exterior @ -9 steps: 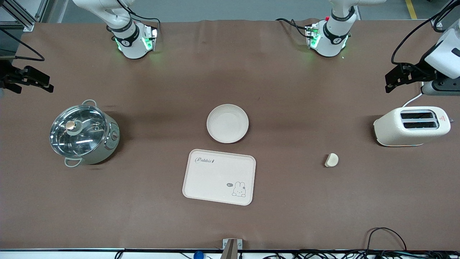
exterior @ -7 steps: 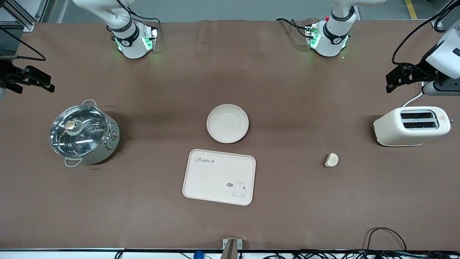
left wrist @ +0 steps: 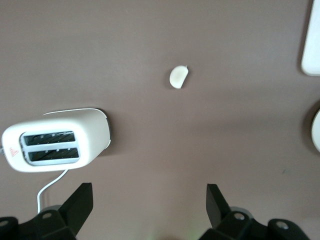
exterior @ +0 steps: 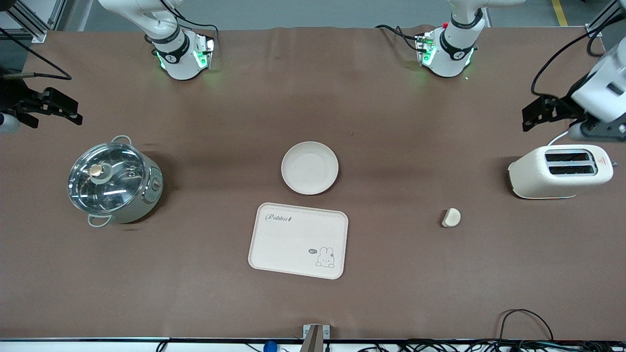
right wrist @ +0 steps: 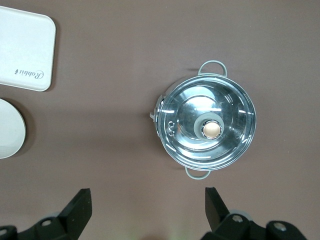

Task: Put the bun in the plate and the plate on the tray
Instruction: 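Reach the left gripper toward the cream bun beside the toaster, then lower the left gripper and close it on the cream bun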

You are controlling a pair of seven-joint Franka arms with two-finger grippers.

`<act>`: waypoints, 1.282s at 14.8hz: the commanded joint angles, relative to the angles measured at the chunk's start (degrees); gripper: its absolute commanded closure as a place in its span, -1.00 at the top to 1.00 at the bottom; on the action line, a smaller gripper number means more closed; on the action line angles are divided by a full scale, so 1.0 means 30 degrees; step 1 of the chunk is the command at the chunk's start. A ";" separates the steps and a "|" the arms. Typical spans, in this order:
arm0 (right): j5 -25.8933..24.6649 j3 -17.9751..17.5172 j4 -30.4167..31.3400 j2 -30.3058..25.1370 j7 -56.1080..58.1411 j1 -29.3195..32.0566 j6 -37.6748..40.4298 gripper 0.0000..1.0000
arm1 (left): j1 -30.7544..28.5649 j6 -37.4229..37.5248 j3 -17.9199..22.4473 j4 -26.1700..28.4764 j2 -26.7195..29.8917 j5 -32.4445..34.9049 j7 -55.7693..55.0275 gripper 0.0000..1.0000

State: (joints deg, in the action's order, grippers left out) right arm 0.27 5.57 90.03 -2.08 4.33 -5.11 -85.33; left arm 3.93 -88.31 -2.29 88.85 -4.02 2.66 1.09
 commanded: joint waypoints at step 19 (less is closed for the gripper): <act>0.0172 0.0048 0.0518 -0.0596 -0.0095 -0.0084 -0.0150 1.00 | -0.1750 -1.7499 -0.1315 0.6038 -1.0202 -0.2498 0.5468 0.96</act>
State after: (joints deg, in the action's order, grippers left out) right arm 0.28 5.63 90.07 -2.36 4.33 -5.22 -85.30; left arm -0.82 -140.04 -5.77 107.09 -34.71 -3.59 16.68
